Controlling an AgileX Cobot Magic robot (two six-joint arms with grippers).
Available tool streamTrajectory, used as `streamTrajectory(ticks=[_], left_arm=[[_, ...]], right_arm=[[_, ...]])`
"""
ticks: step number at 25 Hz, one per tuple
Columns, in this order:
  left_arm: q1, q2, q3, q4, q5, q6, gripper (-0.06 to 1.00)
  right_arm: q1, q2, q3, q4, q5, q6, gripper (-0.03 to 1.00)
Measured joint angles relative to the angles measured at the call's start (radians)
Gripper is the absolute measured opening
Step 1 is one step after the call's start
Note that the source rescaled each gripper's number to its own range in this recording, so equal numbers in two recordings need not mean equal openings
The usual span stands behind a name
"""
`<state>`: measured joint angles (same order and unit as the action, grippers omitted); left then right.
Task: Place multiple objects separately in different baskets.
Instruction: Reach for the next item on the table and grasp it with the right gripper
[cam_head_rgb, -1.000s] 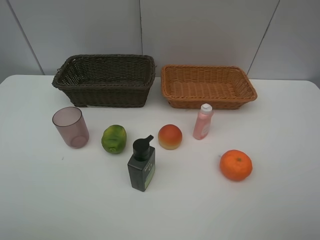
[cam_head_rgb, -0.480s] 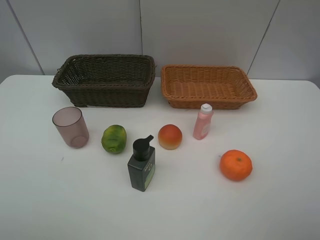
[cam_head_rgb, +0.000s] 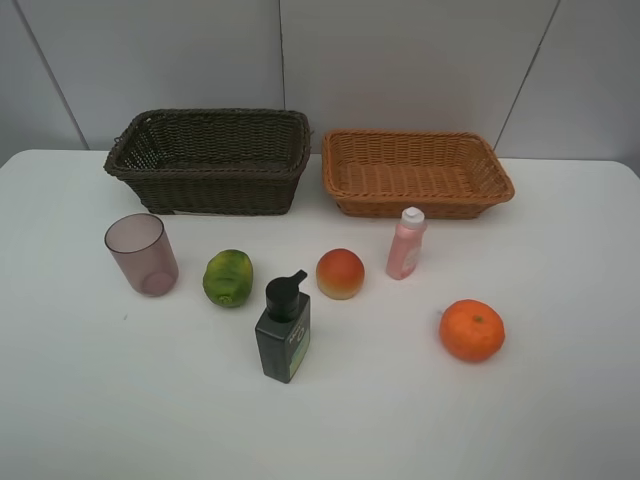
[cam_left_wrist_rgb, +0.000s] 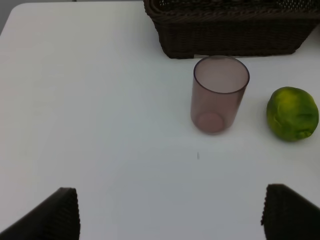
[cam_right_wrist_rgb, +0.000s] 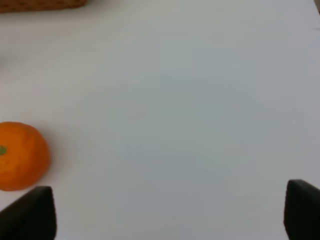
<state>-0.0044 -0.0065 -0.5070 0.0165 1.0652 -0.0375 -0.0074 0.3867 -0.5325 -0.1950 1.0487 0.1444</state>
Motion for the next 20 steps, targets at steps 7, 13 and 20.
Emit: streamTrajectory(ticks=[7,13,20], left_arm=[[0.000,0.000,0.000,0.000,0.000,0.000,0.95],[0.000,0.000,0.000,0.000,0.000,0.000,0.95],[0.000,0.000,0.000,0.000,0.000,0.000,0.95]], right_arm=[[0.066,0.249,-0.101,-0.001,-0.036,0.000,0.98],[0.068,0.467,-0.172,0.014,-0.044,0.000,0.98],[0.153,0.684,-0.204,0.031,-0.074,0.001,0.98]])
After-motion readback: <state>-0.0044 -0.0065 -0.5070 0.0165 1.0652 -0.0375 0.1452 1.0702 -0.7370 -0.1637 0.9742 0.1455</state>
